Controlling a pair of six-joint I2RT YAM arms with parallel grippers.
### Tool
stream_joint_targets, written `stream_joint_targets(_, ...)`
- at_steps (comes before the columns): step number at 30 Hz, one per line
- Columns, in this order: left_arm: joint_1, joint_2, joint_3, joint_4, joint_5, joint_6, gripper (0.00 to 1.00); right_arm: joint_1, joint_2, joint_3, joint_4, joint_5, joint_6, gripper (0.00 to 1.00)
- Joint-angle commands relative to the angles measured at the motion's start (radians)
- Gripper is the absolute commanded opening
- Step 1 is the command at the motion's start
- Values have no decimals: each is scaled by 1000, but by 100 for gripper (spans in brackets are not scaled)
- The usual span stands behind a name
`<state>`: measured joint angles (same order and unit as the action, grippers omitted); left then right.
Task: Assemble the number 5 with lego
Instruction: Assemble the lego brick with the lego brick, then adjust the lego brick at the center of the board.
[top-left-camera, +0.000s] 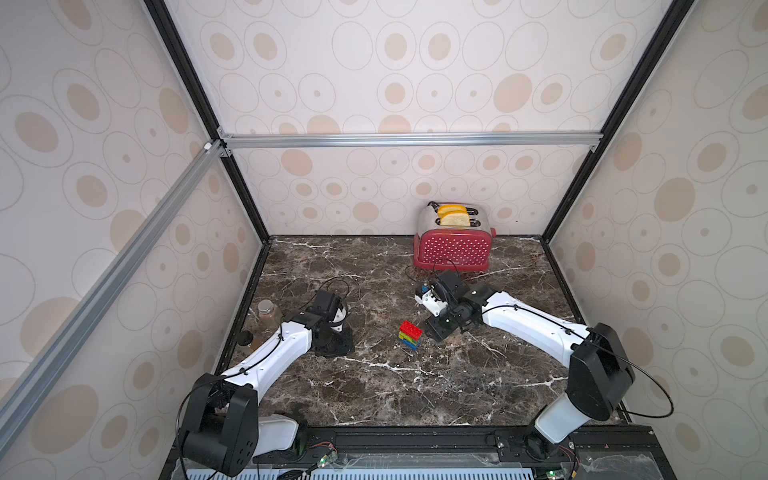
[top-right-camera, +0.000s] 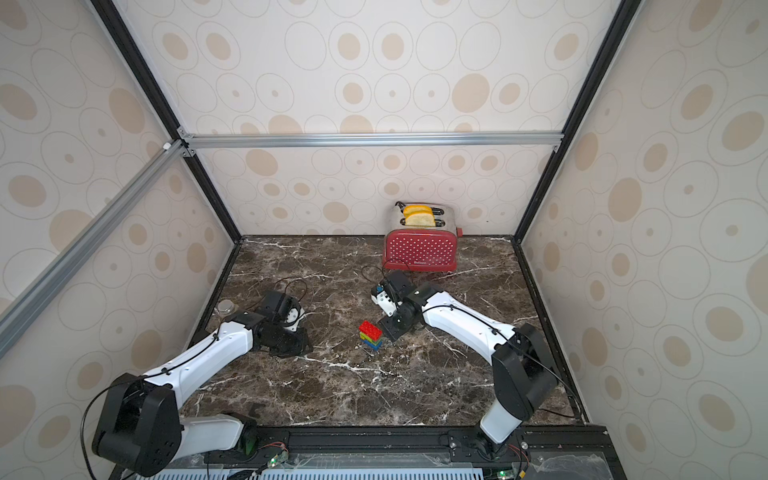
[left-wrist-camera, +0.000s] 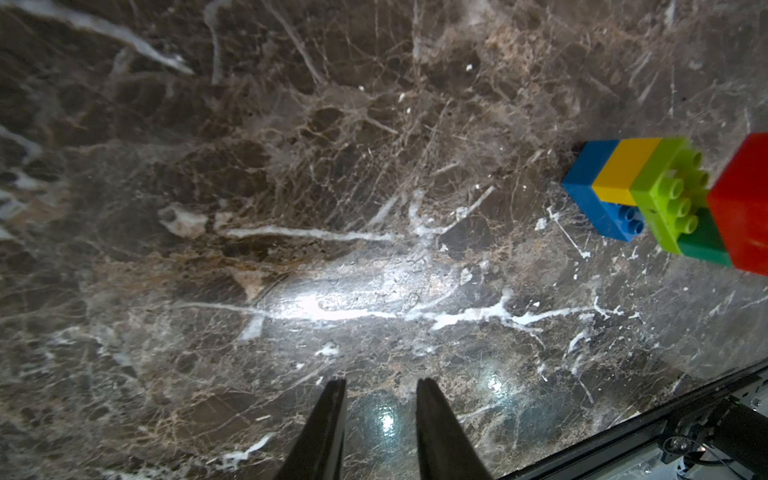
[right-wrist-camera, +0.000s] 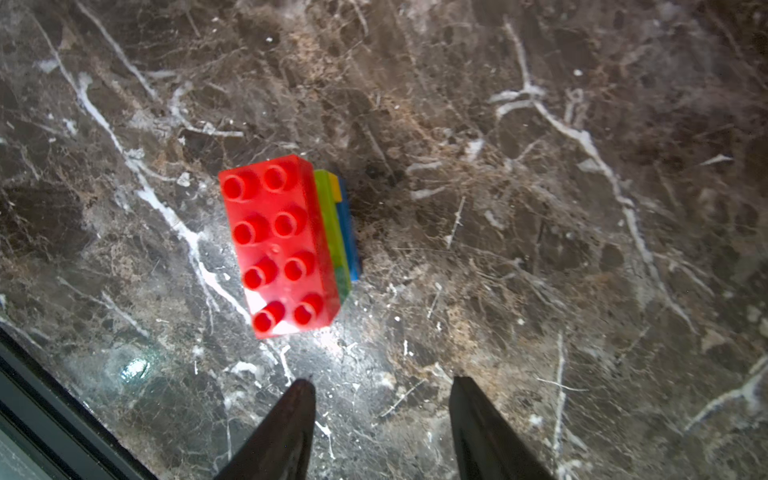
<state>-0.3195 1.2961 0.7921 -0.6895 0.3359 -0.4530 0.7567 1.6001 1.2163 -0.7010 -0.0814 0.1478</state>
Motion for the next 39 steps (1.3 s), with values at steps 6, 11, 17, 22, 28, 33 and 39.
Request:
stream_joint_targets(6, -66, -11, 35, -4, -12, -3, 32, -93, 6, -117, 141, -45, 56, 55)
stream_joint_targets(11, -74, -27, 36, -11, -18, -3, 32, -95, 77, -131, 230, -55, 75, 54)
stream_joint_targets(17, -75, -49, 36, -31, -30, -2, 31, -95, 167, -111, 293, -56, 90, 54)
stream_joint_targets(22, -75, -69, 26, -38, -38, -6, 31, -90, 215, -93, 298, -88, 97, 53)
stream_joint_targets(28, -75, -78, 20, -38, -43, -10, 32, -44, 226, -91, 285, -89, 100, 52)
stream_joint_targets(33, -73, -83, 18, -34, -44, -13, 32, -9, 211, -97, 275, -80, 108, 52)
stream_joint_targets(39, -75, -95, 29, -36, -42, -16, 35, 47, 198, -97, 271, -85, 135, 52)
